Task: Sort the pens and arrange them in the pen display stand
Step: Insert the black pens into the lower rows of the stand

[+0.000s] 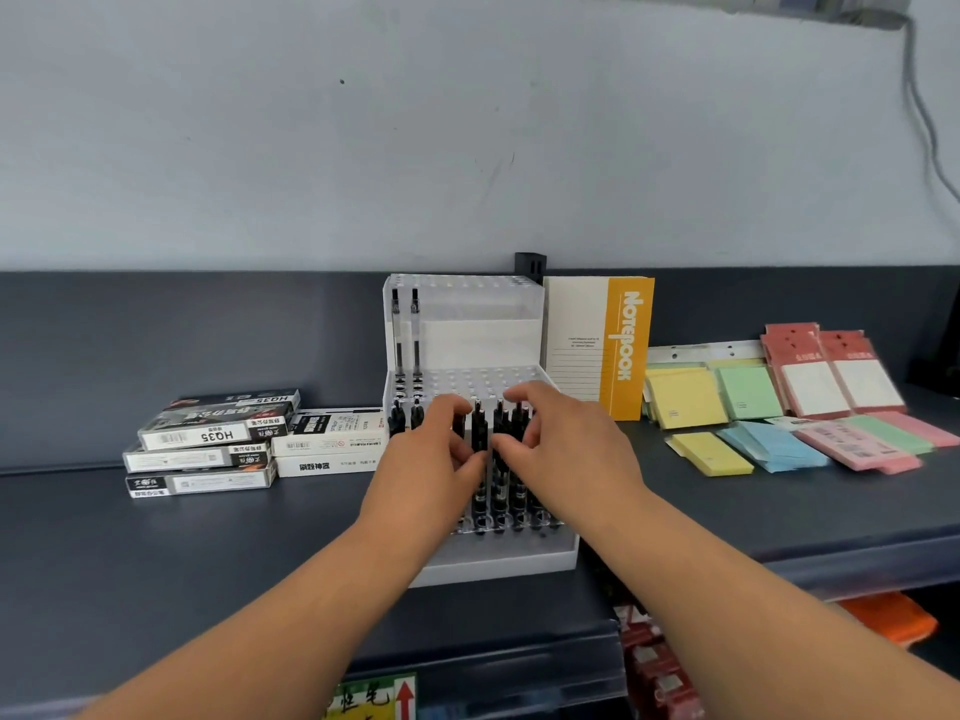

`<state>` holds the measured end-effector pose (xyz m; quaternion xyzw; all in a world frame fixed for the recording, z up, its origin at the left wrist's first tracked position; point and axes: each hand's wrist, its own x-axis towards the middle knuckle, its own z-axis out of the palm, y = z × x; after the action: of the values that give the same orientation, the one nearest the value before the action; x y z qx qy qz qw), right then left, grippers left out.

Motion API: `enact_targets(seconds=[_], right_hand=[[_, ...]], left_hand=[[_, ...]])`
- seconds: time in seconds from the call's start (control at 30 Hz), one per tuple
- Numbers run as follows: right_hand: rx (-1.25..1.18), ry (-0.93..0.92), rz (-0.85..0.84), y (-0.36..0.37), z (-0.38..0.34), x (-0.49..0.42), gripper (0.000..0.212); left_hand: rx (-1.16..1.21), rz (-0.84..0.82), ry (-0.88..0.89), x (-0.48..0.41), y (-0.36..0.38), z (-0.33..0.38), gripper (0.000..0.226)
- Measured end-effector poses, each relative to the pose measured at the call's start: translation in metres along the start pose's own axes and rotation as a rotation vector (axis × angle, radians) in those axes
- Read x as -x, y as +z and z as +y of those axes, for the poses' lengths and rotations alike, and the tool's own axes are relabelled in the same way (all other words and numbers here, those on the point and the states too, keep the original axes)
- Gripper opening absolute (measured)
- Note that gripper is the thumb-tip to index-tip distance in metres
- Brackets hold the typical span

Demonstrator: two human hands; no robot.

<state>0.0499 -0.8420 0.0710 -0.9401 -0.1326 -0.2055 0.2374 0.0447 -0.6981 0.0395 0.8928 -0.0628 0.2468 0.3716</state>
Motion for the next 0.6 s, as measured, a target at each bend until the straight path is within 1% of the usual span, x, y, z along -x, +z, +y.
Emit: enact_targets(seconds=[0.1,0.17,0.27,0.33,0.43,0.6], right_hand=[[0.004,-0.123,0.059,-0.003,-0.013,0.005,0.038],[0.024,-0.227,0.066,-0.003,-0.025,0.007,0.037],[0.035,-0.364,0.029,0.013,-0.044,0.01,0.041],[0.02,-0.448,-0.011,0.029,-0.059,0.014,0.048],[0.007,-0.541,-0.1,0.055,-0.081,0.023,0.057],[-0.002,-0.611,-0.229,0.095,-0.113,0.044,0.062]], left_hand=[[-0.05,0.082,-0.005,0.01,-0.013,-0.007,0.033],[-0.22,0.162,-0.006,0.018,-0.027,-0.017,0.034],[-0.471,0.247,-0.005,0.031,-0.051,-0.042,0.048],[-0.618,0.23,-0.086,0.045,-0.067,-0.057,0.059],[-0.768,0.191,-0.286,0.077,-0.09,-0.078,0.067],[-0.845,0.189,-0.477,0.131,-0.126,-0.103,0.068]])
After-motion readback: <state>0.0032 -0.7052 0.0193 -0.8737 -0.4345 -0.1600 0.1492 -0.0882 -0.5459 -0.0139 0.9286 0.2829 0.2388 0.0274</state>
